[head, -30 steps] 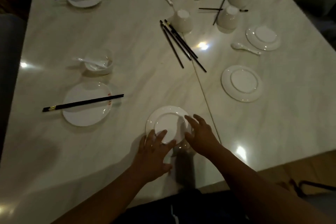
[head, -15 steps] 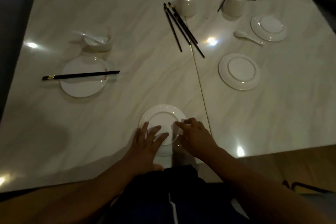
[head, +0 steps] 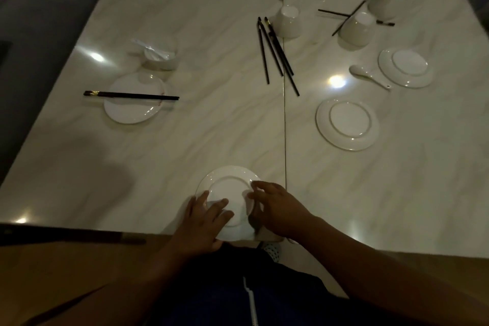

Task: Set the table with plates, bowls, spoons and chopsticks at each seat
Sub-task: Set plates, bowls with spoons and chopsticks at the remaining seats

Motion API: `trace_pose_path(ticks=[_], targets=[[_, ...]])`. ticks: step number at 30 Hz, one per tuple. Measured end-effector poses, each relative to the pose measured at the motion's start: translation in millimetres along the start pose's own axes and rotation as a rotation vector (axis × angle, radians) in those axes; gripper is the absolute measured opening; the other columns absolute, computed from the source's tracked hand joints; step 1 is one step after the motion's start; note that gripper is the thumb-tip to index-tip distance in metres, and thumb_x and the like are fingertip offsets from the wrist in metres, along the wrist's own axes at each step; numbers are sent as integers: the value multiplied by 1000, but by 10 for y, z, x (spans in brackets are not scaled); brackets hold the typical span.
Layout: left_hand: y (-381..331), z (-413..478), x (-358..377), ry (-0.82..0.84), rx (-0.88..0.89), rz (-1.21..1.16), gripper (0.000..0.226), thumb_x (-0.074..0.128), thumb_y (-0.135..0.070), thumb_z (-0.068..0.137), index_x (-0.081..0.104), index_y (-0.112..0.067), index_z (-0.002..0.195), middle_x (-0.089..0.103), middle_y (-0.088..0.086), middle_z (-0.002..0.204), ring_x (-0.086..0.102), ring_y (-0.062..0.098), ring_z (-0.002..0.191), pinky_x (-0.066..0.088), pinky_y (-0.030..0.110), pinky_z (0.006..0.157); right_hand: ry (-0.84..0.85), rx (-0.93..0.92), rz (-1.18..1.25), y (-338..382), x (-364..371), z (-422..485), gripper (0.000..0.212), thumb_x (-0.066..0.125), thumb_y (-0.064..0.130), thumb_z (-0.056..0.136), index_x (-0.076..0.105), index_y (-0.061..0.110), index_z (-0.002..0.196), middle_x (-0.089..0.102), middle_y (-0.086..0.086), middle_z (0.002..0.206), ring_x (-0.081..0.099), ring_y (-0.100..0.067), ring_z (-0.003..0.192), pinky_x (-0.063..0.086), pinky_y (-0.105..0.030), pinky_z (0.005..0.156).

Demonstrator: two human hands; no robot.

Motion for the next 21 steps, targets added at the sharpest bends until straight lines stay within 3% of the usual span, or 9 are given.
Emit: trace_pose_path(ticks=[2, 5, 8, 11, 16, 19, 21], targets=[[-14, -1, -11, -11, -2, 16, 60, 53, -49, 57, 51, -28, 113, 55, 2, 128, 38, 43, 118, 45, 67, 84, 25, -18, 3, 10, 13, -10, 54, 53, 45, 88, 44, 27, 138, 29, 0, 155, 28, -25, 140, 34, -42, 112], [-64, -1, -124, -40, 36, 9, 61, 50, -55, 58, 49, -30, 113, 49, -1, 129, 37, 41, 119, 42, 68, 85, 41, -38, 24, 44, -53, -33, 59, 54, 45, 89, 42, 20, 141, 30, -2, 155, 31, -25, 139, 33, -42, 113], [-88, 78, -374, -111, 30, -23, 61, 49, -60, 59, 49, -32, 113, 61, -2, 124, 36, 36, 121, 39, 67, 89, -39, -85, 77, 83, -296, -26, 48, 52, 36, 94, 49, 13, 136, 40, -8, 149, 42, -23, 134, 34, -34, 111], [-133, 156, -562, -165, 47, -91, 57, 52, -61, 69, 49, -31, 118, 63, -1, 124, 38, 26, 125, 33, 56, 105, -83, -21, 206, 8, -526, -25, 39, 44, 32, 99, 55, 14, 132, 47, -7, 145, 45, -19, 131, 29, -21, 104], [-166, 288, -912, -286, 40, -155, 45, 32, -49, 94, 43, -22, 129, 60, 5, 128, 52, 21, 121, 42, 44, 104, -160, 133, 555, -195, -767, 18, 48, 32, 45, 100, 64, 15, 119, 67, -7, 117, 60, -20, 108, 44, -28, 93], [43, 394, -1243, -412, -64, -387, 44, 37, -35, 93, 48, -17, 131, 61, 6, 126, 49, 17, 117, 39, 31, 102, -215, 203, 797, -294, -870, 109, 57, 28, 53, 97, 63, 15, 123, 63, -7, 124, 58, -19, 113, 45, -37, 101], [288, 469, -1415, -462, -239, -661, 38, 41, -29, 97, 55, -12, 128, 60, 1, 122, 53, 15, 113, 37, 22, 97, -250, 231, 945, -313, -949, 175, 53, 28, 52, 98, 60, 19, 124, 61, -6, 124, 56, -20, 113, 48, -39, 96]])
Point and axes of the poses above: each hand's wrist, its own z-axis towards the middle knuckle, its own x-axis out of the palm, y = z × x, the point moved 10 cm from there along z, towards the middle knuckle
